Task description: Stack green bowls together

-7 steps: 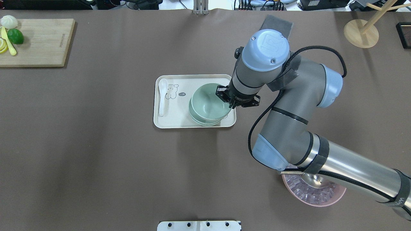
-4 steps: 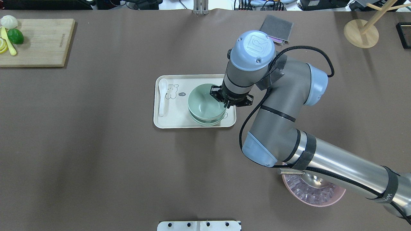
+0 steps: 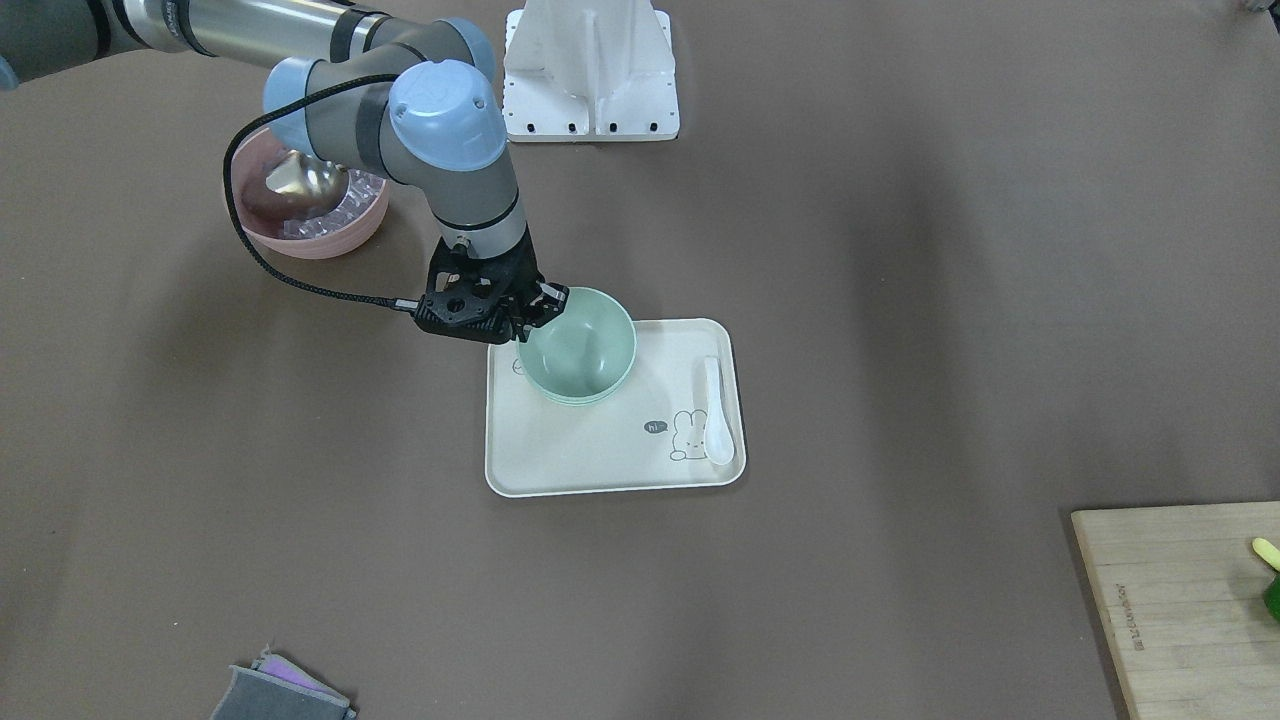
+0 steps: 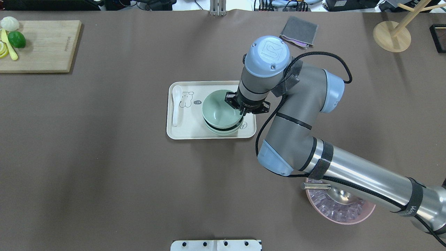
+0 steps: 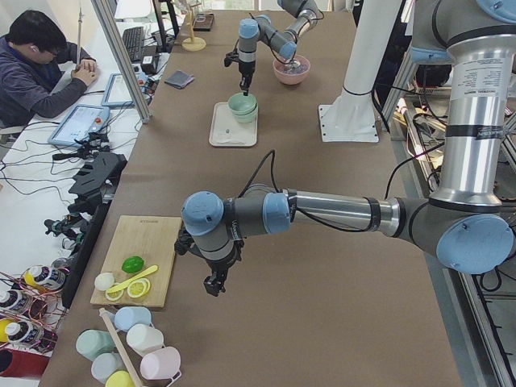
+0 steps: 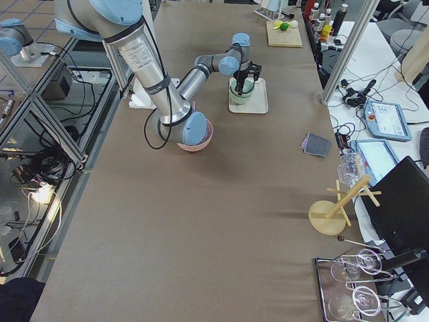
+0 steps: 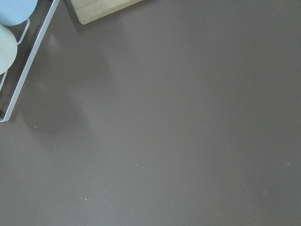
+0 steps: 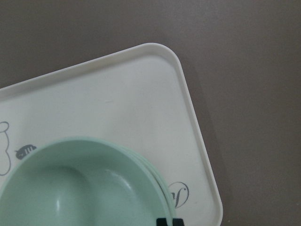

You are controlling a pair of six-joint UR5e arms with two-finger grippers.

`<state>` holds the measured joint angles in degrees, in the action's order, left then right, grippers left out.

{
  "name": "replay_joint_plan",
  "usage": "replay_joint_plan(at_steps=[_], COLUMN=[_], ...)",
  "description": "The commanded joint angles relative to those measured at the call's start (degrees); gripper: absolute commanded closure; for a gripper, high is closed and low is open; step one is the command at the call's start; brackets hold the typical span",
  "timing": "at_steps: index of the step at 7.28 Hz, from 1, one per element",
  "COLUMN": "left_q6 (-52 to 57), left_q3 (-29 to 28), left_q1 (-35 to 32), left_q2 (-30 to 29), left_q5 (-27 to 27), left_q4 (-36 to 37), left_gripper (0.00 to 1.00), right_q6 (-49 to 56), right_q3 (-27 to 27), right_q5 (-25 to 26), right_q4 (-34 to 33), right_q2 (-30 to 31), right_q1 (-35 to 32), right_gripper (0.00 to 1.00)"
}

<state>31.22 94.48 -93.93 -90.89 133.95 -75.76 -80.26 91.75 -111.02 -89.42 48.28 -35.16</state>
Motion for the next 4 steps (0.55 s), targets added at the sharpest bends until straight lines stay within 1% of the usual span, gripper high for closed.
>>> replay_joint_plan(at_steps=[1, 4], left_q6=[-0.11, -0.11], left_q3=[0.0, 0.0], left_q1=[0.06, 0.06], left_q2=[-0.16, -0.34], left_q5=[0.0, 0.0], left_q4=[0.0, 0.0], left_gripper=[0.02, 0.02], right_q6=[-0.07, -0.07], right_q3=[-0.08, -0.08], right_q5=[-0.08, -0.08], right_q4=[0.3, 1.17], right_q2=[0.41, 0.68], right_q1=[0.0, 0.61], right_gripper=[1.0, 1.0])
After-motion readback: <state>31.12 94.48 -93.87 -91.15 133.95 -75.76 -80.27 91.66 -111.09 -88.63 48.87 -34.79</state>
